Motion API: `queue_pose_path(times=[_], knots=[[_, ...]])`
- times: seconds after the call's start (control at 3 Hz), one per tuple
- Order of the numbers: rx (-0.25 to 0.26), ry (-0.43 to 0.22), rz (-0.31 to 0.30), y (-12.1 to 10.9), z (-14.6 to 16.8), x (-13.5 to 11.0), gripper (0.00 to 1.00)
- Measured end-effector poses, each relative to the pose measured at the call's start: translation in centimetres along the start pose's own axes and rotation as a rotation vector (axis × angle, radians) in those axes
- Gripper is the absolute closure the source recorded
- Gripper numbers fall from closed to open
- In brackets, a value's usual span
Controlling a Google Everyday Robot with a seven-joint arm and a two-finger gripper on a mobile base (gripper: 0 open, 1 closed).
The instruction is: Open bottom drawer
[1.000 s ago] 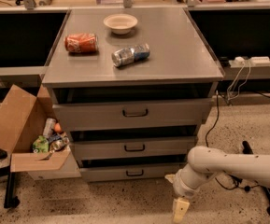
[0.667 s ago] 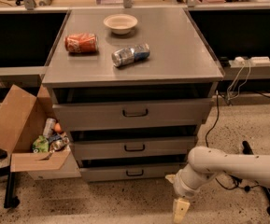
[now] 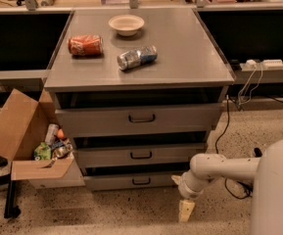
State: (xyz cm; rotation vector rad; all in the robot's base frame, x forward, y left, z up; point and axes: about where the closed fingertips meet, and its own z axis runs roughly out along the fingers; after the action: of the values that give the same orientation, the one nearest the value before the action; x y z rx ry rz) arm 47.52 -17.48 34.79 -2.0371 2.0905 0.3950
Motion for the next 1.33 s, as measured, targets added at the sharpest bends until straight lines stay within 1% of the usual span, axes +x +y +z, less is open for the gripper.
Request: queue_pose_path(times=[0.33,0.67,1.0,1.33], knots=[[0.02,0.015,-0.047,-3.1,3.0,1.7,0.0],[0.005,0.012,-0.046,-10.0,8.3,4.5,0.0],[0.005,0.012,-0.046,-10.0,8.3,4.5,0.0],[0.013,-0.011,-0.132,-10.5,11.2,5.1,0.0]])
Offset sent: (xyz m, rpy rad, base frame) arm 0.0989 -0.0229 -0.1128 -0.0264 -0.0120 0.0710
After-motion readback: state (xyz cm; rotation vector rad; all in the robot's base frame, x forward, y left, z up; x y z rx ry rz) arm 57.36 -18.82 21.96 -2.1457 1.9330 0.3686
